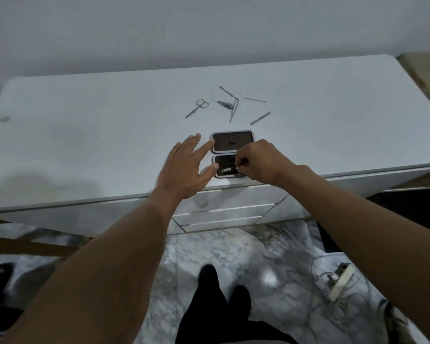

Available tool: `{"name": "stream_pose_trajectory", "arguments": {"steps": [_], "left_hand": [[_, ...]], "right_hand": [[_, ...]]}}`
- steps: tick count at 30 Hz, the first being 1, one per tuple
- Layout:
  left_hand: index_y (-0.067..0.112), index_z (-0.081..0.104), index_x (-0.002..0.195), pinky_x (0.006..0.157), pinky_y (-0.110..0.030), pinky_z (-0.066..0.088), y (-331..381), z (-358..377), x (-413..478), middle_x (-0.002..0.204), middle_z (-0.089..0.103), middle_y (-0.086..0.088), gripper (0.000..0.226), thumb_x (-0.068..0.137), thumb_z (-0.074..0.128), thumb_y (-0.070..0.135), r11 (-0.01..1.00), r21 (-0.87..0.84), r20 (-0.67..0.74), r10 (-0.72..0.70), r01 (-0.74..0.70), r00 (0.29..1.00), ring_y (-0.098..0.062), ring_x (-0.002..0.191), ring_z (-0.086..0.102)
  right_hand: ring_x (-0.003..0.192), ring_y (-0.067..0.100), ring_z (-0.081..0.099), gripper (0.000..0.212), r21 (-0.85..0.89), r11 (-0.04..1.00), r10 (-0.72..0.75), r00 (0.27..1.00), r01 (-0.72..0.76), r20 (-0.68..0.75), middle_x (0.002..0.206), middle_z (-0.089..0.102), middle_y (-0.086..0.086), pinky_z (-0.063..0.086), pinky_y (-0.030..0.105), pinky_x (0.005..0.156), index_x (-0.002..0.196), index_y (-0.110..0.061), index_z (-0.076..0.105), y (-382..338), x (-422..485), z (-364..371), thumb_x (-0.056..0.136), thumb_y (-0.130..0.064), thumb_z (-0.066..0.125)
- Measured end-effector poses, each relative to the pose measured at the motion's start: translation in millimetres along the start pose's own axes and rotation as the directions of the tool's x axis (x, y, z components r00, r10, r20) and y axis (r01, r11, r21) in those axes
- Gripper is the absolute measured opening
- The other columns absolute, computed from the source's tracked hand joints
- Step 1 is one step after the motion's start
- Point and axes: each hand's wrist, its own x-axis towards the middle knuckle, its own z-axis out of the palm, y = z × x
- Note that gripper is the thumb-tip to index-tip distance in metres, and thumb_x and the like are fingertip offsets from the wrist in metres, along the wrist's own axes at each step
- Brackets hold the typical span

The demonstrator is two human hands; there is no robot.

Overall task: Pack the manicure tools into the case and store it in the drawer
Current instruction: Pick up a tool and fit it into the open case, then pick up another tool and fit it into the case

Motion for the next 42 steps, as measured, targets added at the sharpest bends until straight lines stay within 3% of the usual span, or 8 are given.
{"name": "stream_pose_trajectory", "arguments": {"steps": [7,11,15,22,28,33,39,42], "left_hand": [[0.031,0.027,0.152,0.12,-0.043,0.016,3.2,-4.2,-2.1,0.159,0.027,-0.008,0.067,0.091,0.03,0.059,1.0,-0.019,0.025,-0.013,0.014,1.0,-0.022,0.148,0.018],[0.033,0.024,0.153,0.12,-0.042,0.015,3.0,-4.3,-1.9,0.16,0.023,-0.007,0.068,0.091,0.022,0.061,1.0,0.017,0.052,-0.008,0.007,0.999,-0.022,0.149,0.015],[0.032,0.024,0.152,0.12,-0.043,0.016,5.1,-5.4,-2.3,0.16,0.024,-0.008,0.068,0.091,0.022,0.061,1.0,0.016,0.046,-0.018,0.017,0.999,-0.022,0.149,0.015],[0.031,0.033,0.15,0.119,-0.043,0.02,5.2,-4.5,-0.3,0.157,0.03,-0.008,0.063,0.092,0.033,0.056,0.999,-0.018,0.012,-0.03,0.03,0.999,-0.023,0.147,0.022],[0.031,0.035,0.148,0.118,-0.041,0.021,5.8,-4.3,0.4,0.156,0.033,-0.007,0.062,0.09,0.04,0.051,0.999,-0.002,-0.003,-0.035,0.035,0.999,-0.022,0.145,0.026],[0.031,0.036,0.148,0.117,-0.043,0.024,6.7,-3.9,2.3,0.155,0.035,-0.007,0.062,0.089,0.042,0.051,0.999,-0.014,-0.005,-0.046,0.046,0.999,-0.022,0.145,0.028],[0.032,0.038,0.147,0.117,-0.045,0.025,5.9,-2.3,2.0,0.155,0.035,-0.006,0.061,0.09,0.044,0.052,0.999,-0.018,-0.023,-0.045,0.045,0.999,-0.021,0.145,0.027],[0.033,0.036,0.148,0.117,-0.043,0.023,5.6,-2.0,1.4,0.156,0.034,-0.004,0.061,0.091,0.043,0.054,0.999,-0.012,-0.019,-0.047,0.047,0.999,-0.02,0.146,0.026]], "right_hand": [[0.091,0.031,0.065,0.015,-0.027,0.998,0.058,0.997,-0.057,0.054,0.098,0.072,0.012,0.047,0.029,0.074,0.093,-0.012,0.072,-5.4,1.4,-2.6,0.082,-0.009,0.062],[0.087,0.028,0.066,0.016,-0.023,0.996,0.086,0.992,-0.084,0.094,0.094,0.074,0.008,0.051,0.03,0.073,0.091,-0.015,0.074,-7.1,2.8,-10.5,0.081,-0.019,0.062],[0.084,0.03,0.066,0.019,-0.056,0.987,0.147,0.989,-0.147,-0.018,0.092,0.073,0.01,0.054,0.034,0.073,0.092,-0.018,0.072,-3.5,13.0,-20.1,0.084,-0.025,0.056],[0.092,0.038,0.065,0.022,-0.035,0.966,0.245,0.955,-0.254,-0.166,0.098,0.071,0.015,0.055,0.043,0.082,0.099,-0.01,0.068,9.7,80.9,-30.0,0.087,-0.018,0.051],[0.098,0.039,0.063,0.02,-0.033,0.959,0.271,0.948,-0.28,-0.167,0.104,0.066,0.017,0.044,0.034,0.072,0.102,-0.004,0.06,9.2,136.2,-30.5,0.087,-0.01,0.048],[0.106,0.038,0.06,0.024,-0.078,0.953,0.283,0.953,-0.292,-0.105,0.115,0.058,0.015,0.043,0.035,0.076,0.112,-0.003,0.058,13.9,156.9,-26.6,0.09,-0.013,0.052],[0.105,0.036,0.057,0.023,-0.099,0.957,0.26,0.959,-0.271,-0.112,0.117,0.051,0.017,0.04,0.035,0.074,0.11,-0.002,0.057,11.9,158.6,-29.6,0.088,-0.009,0.052],[0.092,0.035,0.061,0.012,-0.056,0.965,0.248,0.961,-0.256,-0.124,0.1,0.06,0.015,0.041,0.032,0.068,0.093,-0.006,0.059,9.3,150.3,-34.0,0.084,-0.01,0.054]]}}
